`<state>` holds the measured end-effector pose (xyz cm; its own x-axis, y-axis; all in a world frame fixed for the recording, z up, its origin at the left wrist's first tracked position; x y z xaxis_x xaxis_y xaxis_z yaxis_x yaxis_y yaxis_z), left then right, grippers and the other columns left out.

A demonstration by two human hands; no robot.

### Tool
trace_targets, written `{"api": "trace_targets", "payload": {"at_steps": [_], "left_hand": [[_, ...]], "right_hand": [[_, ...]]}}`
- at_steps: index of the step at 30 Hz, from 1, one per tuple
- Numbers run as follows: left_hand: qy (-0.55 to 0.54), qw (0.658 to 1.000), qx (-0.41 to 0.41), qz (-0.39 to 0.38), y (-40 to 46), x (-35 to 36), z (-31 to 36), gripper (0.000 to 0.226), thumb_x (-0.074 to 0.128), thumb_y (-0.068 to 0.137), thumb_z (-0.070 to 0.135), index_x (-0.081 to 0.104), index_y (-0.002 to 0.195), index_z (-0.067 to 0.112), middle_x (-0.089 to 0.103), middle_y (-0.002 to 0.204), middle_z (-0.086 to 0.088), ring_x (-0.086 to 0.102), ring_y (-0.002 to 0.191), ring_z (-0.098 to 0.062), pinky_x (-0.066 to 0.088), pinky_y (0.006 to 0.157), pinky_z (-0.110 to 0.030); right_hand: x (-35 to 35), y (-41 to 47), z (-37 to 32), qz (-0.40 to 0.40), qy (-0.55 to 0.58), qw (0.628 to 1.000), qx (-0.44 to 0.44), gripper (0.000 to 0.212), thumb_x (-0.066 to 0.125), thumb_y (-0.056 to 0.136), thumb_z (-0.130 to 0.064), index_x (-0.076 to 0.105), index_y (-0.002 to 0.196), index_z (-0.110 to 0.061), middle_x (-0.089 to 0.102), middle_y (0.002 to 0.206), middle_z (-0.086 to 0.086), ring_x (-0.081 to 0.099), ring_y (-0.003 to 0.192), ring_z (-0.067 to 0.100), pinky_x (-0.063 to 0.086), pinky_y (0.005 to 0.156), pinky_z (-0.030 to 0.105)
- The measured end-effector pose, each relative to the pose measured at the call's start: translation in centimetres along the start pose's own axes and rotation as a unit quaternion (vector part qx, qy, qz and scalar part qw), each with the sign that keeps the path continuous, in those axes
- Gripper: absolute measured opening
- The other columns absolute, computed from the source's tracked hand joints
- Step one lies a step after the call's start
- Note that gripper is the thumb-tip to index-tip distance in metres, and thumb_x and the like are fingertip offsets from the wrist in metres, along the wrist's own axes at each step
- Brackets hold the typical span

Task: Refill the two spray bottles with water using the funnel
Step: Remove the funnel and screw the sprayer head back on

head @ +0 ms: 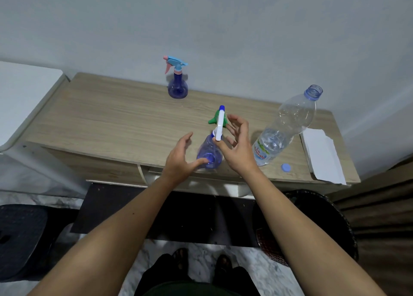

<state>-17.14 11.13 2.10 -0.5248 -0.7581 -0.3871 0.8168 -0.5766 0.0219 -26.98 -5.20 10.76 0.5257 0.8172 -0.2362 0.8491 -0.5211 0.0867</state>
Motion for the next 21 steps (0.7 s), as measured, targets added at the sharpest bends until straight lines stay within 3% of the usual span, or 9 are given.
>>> {"api": "trace_targets", "payload": {"at_steps": [2,4,8,10,15,19,21], "left_hand": [[0.103,0.995,0.014,0.010,0.3,-2.1,-1.1,0.095,0.088,0.078,0.051,0.046,0.153,0.010,0.054,0.154,-0.007,0.057,0.137,-0.020,0.043,0.112,-0.031],[0.186,0.982,0.000,0.009,1.1,-4.6,-2.9,0.083,0.081,0.088,0.047,0.046,0.153,0.011,0.048,0.159,-0.010,0.046,0.147,-0.024,0.035,0.120,-0.035],[0.304,0.951,-0.041,-0.039,2.8,-7.7,-6.4,0.083,0.073,0.094,0.050,0.041,0.157,0.006,0.027,0.170,-0.020,0.016,0.161,-0.034,0.016,0.131,-0.042],[0.335,0.938,-0.070,-0.063,3.3,-8.5,-7.2,0.087,0.069,0.096,0.052,0.034,0.161,0.006,0.017,0.173,-0.021,0.005,0.163,-0.036,0.009,0.131,-0.042],[0.384,0.917,-0.058,-0.091,4.7,-9.7,-8.0,0.094,0.062,0.096,0.062,0.026,0.164,0.008,0.012,0.174,-0.019,0.003,0.163,-0.034,0.008,0.132,-0.046],[0.398,0.910,-0.041,-0.110,4.7,-10.4,-8.8,0.092,0.053,0.098,0.066,0.020,0.166,0.012,0.007,0.176,-0.014,0.000,0.164,-0.030,0.004,0.132,-0.045],[0.401,0.909,-0.030,-0.109,4.5,-10.6,-9.3,0.090,0.050,0.100,0.066,0.019,0.166,0.014,0.005,0.176,-0.013,-0.001,0.164,-0.028,0.003,0.132,-0.043]], "right_hand": [[0.2,0.3,0.2,-0.015,0.005,1.000,0.009,0.077,0.079,0.092,-0.010,0.036,0.154,-0.024,0.046,0.160,0.001,0.051,0.146,0.016,0.043,0.122,0.048],[0.5,0.7,0.3,-0.034,0.002,0.999,0.017,0.075,0.074,0.096,-0.008,0.034,0.158,-0.023,0.048,0.160,0.007,0.054,0.143,0.020,0.043,0.122,0.049],[1.0,1.1,0.7,-0.045,-0.010,0.999,0.018,0.067,0.068,0.100,-0.003,0.038,0.159,-0.017,0.059,0.147,0.001,0.067,0.118,0.007,0.053,0.105,0.029],[1.4,1.4,0.8,-0.058,-0.016,0.998,0.010,0.075,0.071,0.099,-0.010,0.034,0.163,-0.022,0.051,0.156,-0.007,0.069,0.111,0.006,0.054,0.099,0.026],[2.3,2.9,0.7,-0.091,0.008,0.996,0.018,0.093,0.073,0.088,-0.012,0.026,0.166,-0.031,0.055,0.153,0.003,0.068,0.107,0.008,0.056,0.098,0.029],[3.3,3.5,0.8,-0.102,0.038,0.994,0.021,0.075,0.069,0.091,-0.012,0.039,0.159,-0.018,0.066,0.128,-0.029,0.065,0.102,0.013,0.054,0.095,0.033],[3.6,3.8,0.9,-0.098,0.057,0.993,0.027,0.066,0.070,0.092,-0.008,0.046,0.153,-0.018,0.066,0.132,-0.025,0.068,0.104,0.014,0.055,0.098,0.034]]}}
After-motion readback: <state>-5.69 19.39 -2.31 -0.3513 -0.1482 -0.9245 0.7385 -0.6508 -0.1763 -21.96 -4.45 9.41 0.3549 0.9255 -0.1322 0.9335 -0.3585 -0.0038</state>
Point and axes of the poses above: each hand's wrist, its own y-axis towards the middle knuckle, its own x-axis out of the palm, z = x × y, the point moved 4 cm from there along y, towards the middle knuckle
